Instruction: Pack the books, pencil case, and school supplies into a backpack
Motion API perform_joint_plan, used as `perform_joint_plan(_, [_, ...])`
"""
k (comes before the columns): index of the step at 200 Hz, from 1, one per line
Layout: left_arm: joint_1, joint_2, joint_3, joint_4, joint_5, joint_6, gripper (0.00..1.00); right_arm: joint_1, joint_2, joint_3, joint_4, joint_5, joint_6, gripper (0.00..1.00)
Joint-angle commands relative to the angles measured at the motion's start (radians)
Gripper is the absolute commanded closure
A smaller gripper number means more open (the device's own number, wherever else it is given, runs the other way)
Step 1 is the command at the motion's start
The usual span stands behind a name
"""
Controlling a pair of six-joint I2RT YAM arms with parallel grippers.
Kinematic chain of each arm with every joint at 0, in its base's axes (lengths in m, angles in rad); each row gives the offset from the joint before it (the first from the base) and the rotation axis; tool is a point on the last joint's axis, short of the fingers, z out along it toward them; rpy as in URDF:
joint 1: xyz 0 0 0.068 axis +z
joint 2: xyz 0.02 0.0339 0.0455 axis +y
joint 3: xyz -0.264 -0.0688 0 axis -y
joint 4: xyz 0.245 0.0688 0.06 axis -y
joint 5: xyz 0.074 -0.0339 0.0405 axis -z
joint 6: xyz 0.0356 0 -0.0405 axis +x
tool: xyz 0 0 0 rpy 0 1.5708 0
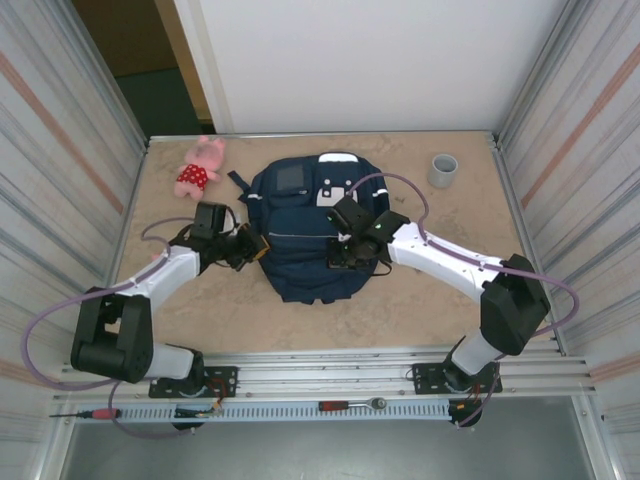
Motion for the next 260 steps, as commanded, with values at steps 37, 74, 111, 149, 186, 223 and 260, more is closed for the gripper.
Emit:
perform_joint_plan(37, [-0.025,-0.134,0.043,-0.121,-0.018,0.021,0.58,0.024,-0.032,-0.011,-0.001,0.000,-0.036,1.00])
perform_joint_plan(74, [-0.235,-0.226,0.027,-0.135,-0.103,-0.102,0.41,0.051,-0.023,-0.008,0.033,-0.008,-0.026,1.00])
perform_joint_plan(111, [-0.338,-0.164,0.034,-0.039,-0.172,-0.173,0.40,0.060,-0.024,-0.011,0.035,-0.005,-0.028,1.00])
perform_joint_plan(149, [-0.341,-0.066,0.038,0.091,-0.181,-0.222,0.41,0.068,-0.030,-0.022,0.057,-0.012,-0.022,1.00])
perform_joint_plan(186, [-0.346,0.014,0.039,0.130,-0.172,-0.237,0.47,0.073,-0.042,-0.031,0.072,-0.016,-0.022,1.00])
perform_joint_plan(223, [-0.284,0.015,0.028,0.079,-0.187,-0.178,0.91,0.040,-0.084,-0.069,0.069,-0.036,-0.032,1.00])
perform_joint_plan(260, [-0.203,-0.064,0.022,-0.054,-0.207,-0.055,1.00,-0.070,-0.128,-0.120,-0.012,-0.020,-0.086,1.00])
